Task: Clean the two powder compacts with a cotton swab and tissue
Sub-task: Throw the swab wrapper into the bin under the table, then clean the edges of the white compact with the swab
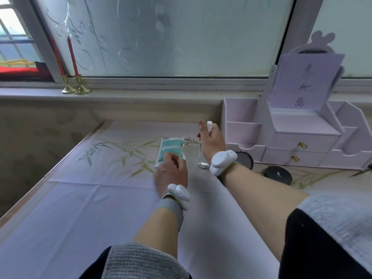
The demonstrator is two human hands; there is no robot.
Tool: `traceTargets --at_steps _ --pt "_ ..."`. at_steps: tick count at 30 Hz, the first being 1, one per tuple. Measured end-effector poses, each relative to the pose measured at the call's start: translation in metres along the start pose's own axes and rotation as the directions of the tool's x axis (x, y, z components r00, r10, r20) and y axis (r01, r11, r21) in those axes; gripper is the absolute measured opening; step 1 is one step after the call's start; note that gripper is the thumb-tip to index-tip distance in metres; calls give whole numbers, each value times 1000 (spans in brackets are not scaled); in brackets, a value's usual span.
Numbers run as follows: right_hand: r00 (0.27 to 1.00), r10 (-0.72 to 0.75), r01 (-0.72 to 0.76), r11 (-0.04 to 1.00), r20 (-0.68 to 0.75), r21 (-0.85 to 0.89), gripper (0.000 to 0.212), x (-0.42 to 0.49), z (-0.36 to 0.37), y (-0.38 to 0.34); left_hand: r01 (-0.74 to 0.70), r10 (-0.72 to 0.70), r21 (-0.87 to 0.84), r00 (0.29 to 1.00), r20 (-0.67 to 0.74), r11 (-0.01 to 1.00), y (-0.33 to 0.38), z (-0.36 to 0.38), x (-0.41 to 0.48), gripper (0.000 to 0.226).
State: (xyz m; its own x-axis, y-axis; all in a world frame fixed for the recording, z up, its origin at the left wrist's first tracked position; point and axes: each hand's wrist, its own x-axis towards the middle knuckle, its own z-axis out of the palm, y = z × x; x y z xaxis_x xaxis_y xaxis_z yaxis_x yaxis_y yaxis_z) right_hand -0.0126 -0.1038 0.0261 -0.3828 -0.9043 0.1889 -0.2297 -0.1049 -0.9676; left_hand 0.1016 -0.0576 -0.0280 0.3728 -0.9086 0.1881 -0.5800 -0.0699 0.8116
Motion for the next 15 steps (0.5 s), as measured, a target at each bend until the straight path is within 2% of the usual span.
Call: traceTargets --at_steps 10,13,15 --pt "993 -18 20 1000 115 -11 42 -7 -8 -5 29 -27 -54 999 35 998 8 -5 -13 5" --pt "993 -32 36 999 111 -30 61 -13 -20 -12 41 -34 -115 997 64 993 14 -7 -23 4" --pt "999 -40 41 999 25 -25 69 -23 -28 -16 35 -25 -141 997 70 989 19 -9 -31 3"
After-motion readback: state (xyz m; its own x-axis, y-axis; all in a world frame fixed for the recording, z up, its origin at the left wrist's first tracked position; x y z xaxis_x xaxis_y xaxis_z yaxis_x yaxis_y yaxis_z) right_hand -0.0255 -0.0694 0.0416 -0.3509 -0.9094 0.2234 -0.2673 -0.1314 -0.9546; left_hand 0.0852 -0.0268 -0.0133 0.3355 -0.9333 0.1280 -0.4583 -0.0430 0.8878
